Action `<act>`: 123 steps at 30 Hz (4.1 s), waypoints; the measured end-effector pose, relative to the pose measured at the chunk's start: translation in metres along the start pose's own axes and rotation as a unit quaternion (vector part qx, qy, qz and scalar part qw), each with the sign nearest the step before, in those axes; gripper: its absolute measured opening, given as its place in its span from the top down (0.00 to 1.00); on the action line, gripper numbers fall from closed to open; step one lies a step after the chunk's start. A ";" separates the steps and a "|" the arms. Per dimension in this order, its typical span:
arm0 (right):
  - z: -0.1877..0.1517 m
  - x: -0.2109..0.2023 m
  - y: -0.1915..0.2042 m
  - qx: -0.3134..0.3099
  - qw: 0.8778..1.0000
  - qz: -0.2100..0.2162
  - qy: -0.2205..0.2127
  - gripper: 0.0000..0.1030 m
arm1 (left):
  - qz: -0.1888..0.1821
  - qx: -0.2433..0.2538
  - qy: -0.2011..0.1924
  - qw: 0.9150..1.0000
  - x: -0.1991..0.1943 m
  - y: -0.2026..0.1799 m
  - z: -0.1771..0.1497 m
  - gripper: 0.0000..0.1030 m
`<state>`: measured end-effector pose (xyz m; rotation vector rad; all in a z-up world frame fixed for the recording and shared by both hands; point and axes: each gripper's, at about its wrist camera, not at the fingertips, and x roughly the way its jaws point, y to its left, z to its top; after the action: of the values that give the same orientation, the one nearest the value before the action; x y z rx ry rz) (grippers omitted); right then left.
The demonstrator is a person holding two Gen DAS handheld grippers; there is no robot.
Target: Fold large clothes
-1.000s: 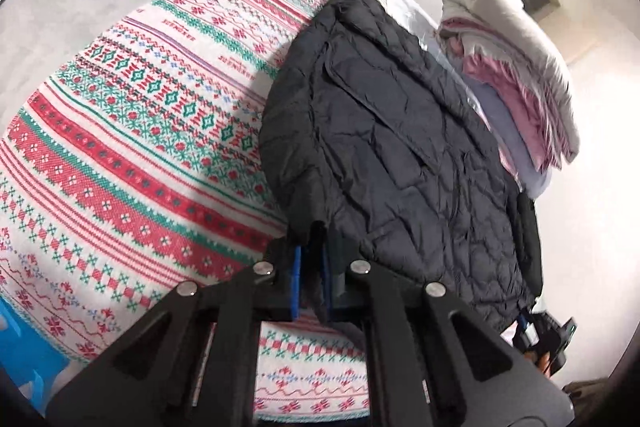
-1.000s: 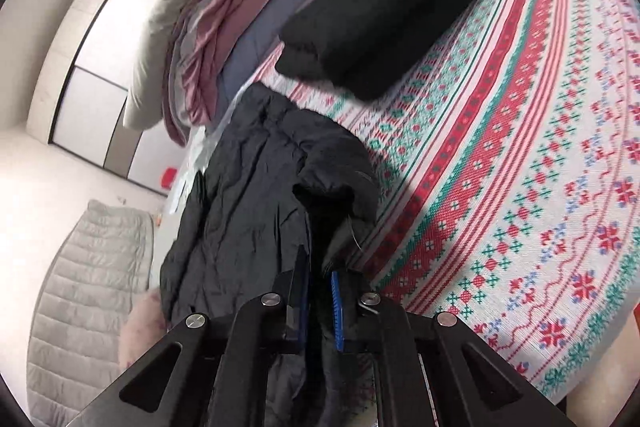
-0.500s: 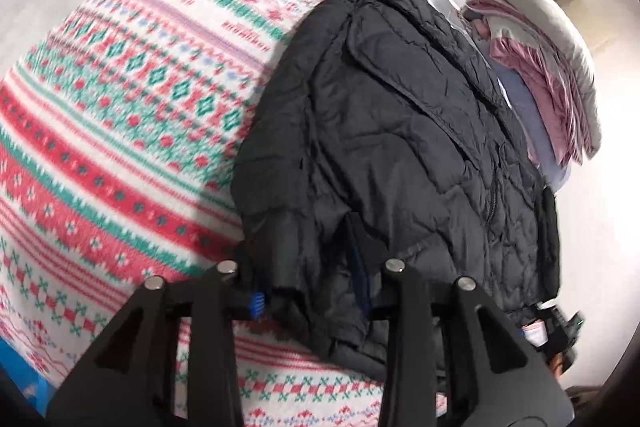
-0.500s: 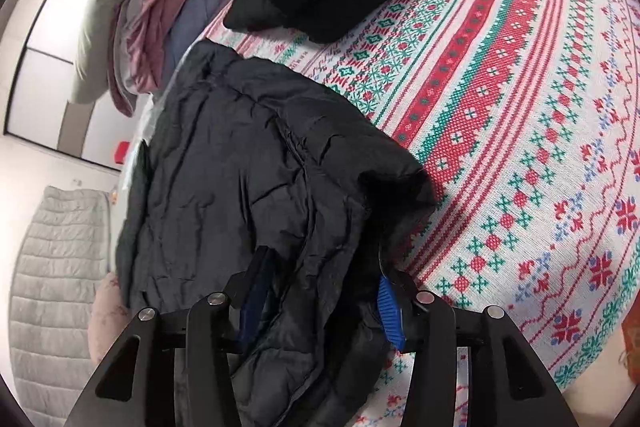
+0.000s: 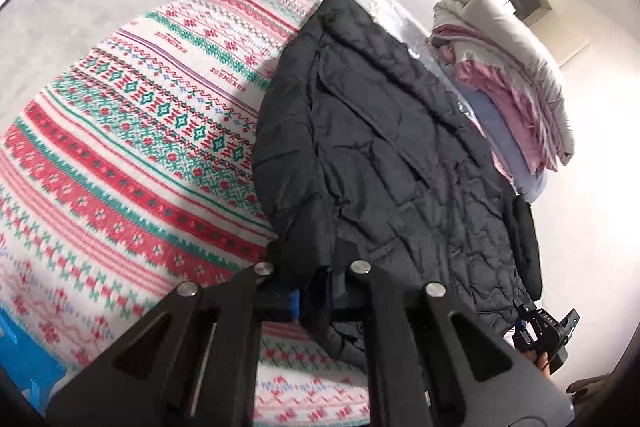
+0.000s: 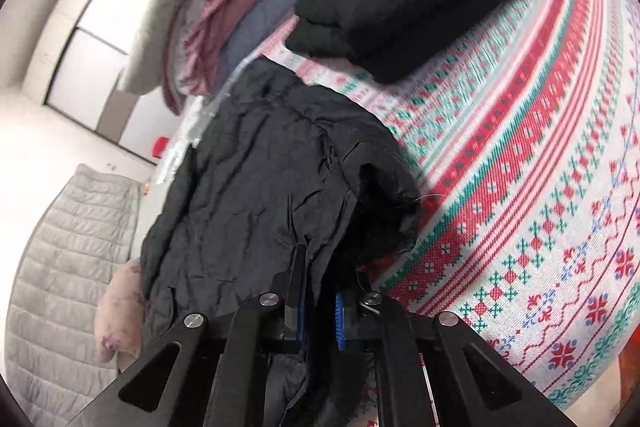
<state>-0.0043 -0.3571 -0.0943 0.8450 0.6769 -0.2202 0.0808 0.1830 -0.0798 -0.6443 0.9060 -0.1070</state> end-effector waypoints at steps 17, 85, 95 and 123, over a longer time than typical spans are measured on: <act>-0.030 -0.070 0.021 -0.067 0.990 0.127 0.002 0.94 | -0.003 -0.006 -0.073 0.997 -0.101 -0.004 -0.037 0.92; 0.164 0.179 0.135 -0.041 0.999 -0.006 -0.019 0.94 | 0.057 -0.065 0.024 0.996 0.158 -0.048 0.215 0.86; 0.168 0.182 0.128 -0.028 0.997 0.070 -0.024 0.47 | -0.019 -0.125 0.009 0.992 0.125 -0.017 0.223 0.35; 0.146 0.246 0.149 -0.242 0.966 -0.092 0.007 0.89 | 0.182 0.007 -0.004 0.983 0.149 -0.010 0.176 0.68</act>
<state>0.3183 -0.3495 -0.0893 0.3147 0.7814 -0.2048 0.3096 0.2066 -0.0996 -0.4570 0.9999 0.2175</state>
